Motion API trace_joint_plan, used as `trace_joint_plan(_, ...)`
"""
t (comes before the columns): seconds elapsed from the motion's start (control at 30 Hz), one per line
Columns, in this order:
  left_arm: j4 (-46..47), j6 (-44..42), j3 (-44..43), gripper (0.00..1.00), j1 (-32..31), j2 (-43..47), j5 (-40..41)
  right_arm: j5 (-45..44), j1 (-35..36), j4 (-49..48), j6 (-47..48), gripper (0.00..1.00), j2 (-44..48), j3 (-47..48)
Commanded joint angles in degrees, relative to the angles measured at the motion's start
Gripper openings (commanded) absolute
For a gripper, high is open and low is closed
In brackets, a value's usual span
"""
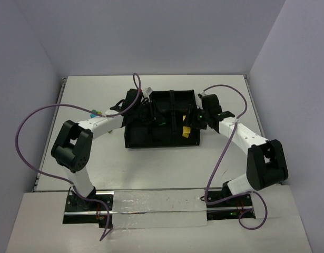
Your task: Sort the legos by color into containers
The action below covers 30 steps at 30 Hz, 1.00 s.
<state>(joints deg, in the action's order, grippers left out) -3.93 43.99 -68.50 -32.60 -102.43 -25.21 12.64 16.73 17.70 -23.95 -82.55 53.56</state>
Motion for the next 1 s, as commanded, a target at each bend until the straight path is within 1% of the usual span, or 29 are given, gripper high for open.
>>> trace_joint_plan(0.0,-0.8,-1.7,-3.0,0.58,-0.6,0.4,1.2,-0.5,0.9,-0.6,0.5,0.75,-1.3,1.8)
trace_joint_plan(0.03,-1.0,-1.9,-3.2,0.69,-0.7,0.8,1.2,-0.6,1.0,-0.5,0.4,0.78,-1.4,2.0)
trace_joint_plan(0.07,-1.6,-2.4,-3.4,0.75,-0.8,1.3,1.4,-0.6,1.0,-0.3,0.3,0.8,-1.2,2.4)
trace_joint_plan(0.1,-2.4,-2.8,-3.9,0.77,-0.9,1.7,1.7,-0.6,1.1,-0.1,0.2,0.8,-0.9,2.6)
trace_joint_plan(0.17,-4.6,-3.9,-4.8,0.78,-1.2,2.9,2.2,-1.1,1.2,0.1,0.2,0.8,0.5,3.2)
trace_joint_plan(0.27,-9.0,-6.1,-6.8,0.78,-1.2,5.8,6.3,-2.3,1.2,0.2,0.0,0.8,3.5,3.3)
trace_joint_plan(0.37,-18.0,-8.8,-9.6,0.77,-1.0,8.9,17.0,-4.4,1.2,0.0,-0.2,0.8,7.8,2.9)
trace_joint_plan(0.4,-18.5,-9.4,-10.5,0.77,-0.8,9.4,20.3,-4.6,1.2,0.0,-0.3,0.8,8.0,2.7)
trace_joint_plan(0.47,-24.7,-10.1,-12.2,0.76,0.9,11.0,27.5,-6.1,1.3,-0.3,-0.5,0.8,10.9,2.4)
trace_joint_plan(0.53,-27.4,-9.5,-11.6,0.76,4.9,13.1,32.2,-6.5,1.2,-0.9,-0.7,0.8,12.6,2.0)
trace_joint_plan(0.57,-27.8,-8.7,-10.9,0.76,6.5,13.9,32.9,-6.7,1.2,-1.0,-0.7,0.8,13.1,1.7)
trace_joint_plan(0.6,-28.0,-8.2,-9.1,0.78,9.8,15.2,33.1,-6.8,1.2,-1.1,-0.7,0.8,13.6,1.7)
trace_joint_plan(0.63,-27.9,-7.2,-7.8,0.85,11.9,15.9,33.1,-6.8,1.2,-1.0,-0.7,0.8,13.8,1.5)
trace_joint_plan(0.67,-27.9,-6.2,-6.6,0.89,14.1,16.5,32.9,-6.7,1.2,-1.1,-0.6,0.8,13.9,1.3)
trace_joint_plan(0.7,-28.1,-5.4,-4.6,0.9,17.5,17.0,32.7,-6.6,1.3,-1.4,-0.6,0.8,14.0,1.2)
trace_joint_plan(0.73,-28.3,-4.7,-3.8,0.9,19.0,17.3,32.8,-6.5,1.2,-1.6,-0.6,0.8,14.0,0.9)
trace_joint_plan(0.8,-28.1,-2.5,0.0,0.9,23.0,17.4,33.2,-5.9,1.2,-1.8,-0.7,0.8,13.3,0.6)
trace_joint_plan(0.83,-27.7,-1.4,1.7,0.88,24.3,17.4,33.6,-5.6,1.2,-1.9,-0.8,0.8,13.0,0.4)
trace_joint_plan(0.87,-27.3,-0.3,3.1,0.85,25.0,17.3,34.1,-5.2,1.3,-2.0,-0.9,0.8,12.7,0.2)
trace_joint_plan(0.97,-26.0,2.4,5.6,0.81,25.2,15.6,36.3,-4.0,1.3,-3.0,-1.3,0.8,12.2,0.0)
